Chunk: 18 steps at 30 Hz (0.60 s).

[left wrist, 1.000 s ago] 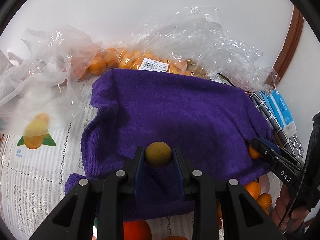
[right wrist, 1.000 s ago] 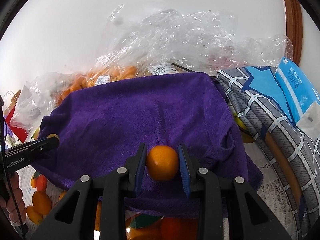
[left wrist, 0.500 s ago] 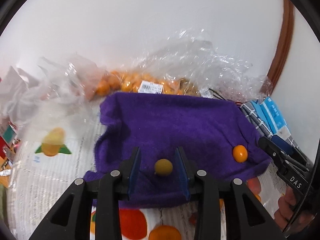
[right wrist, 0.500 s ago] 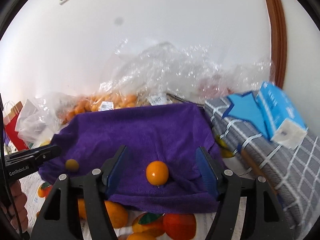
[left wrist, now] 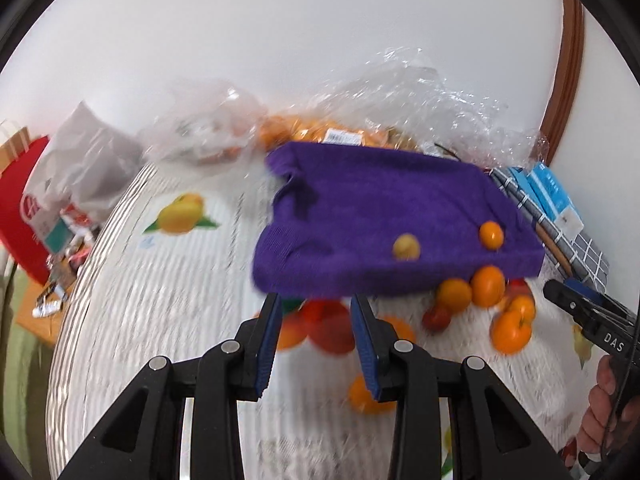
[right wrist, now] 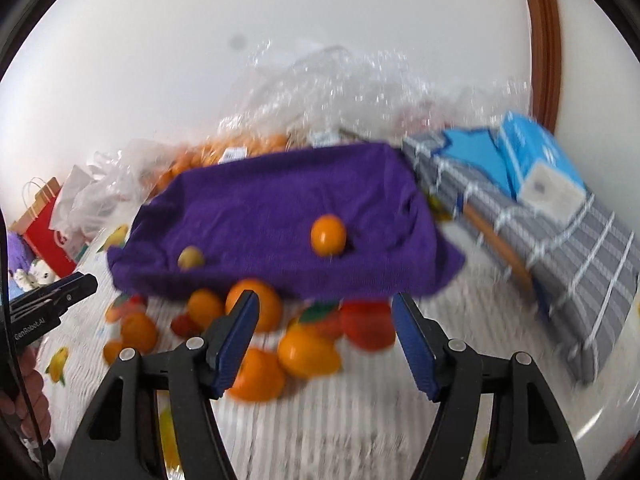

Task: Organize fruits
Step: 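Lower the left tool onto a large orange while the right tool grasps another orange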

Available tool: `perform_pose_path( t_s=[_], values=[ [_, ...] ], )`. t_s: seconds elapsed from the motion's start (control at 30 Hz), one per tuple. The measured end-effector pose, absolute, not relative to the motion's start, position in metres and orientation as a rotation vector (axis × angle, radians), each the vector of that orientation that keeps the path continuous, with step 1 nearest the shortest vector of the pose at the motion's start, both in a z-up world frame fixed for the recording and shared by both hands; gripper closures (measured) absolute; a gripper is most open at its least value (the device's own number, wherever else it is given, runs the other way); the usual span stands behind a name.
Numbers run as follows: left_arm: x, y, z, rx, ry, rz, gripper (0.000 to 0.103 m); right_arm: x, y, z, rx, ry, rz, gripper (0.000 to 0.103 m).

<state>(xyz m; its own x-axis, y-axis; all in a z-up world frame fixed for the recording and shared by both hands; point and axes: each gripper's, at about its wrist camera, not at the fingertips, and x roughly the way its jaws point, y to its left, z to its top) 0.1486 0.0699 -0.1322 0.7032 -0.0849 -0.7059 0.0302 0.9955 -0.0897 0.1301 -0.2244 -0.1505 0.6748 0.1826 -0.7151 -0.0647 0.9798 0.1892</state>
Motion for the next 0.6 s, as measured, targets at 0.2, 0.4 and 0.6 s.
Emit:
perform_pose_path(
  t_s=[0.2, 0.4, 0.6],
  values=[
    [0.124, 0.089, -0.156, -0.159, 0.852, -0.057, 0.069, 0.103, -0.215, -0.159, 0.158, 0.830, 0.197, 0.037],
    [0.107, 0.090, -0.170, -0.191, 0.877, -0.099, 0.062, 0.097, -0.194, -0.167, 0.147, 0.831, 0.243, 0.037],
    [0.102, 0.084, -0.173, -0.204, 0.872, -0.155, 0.062, 0.110, -0.178, -0.183, 0.133, 0.883, 0.249, 0.046]
  ],
)
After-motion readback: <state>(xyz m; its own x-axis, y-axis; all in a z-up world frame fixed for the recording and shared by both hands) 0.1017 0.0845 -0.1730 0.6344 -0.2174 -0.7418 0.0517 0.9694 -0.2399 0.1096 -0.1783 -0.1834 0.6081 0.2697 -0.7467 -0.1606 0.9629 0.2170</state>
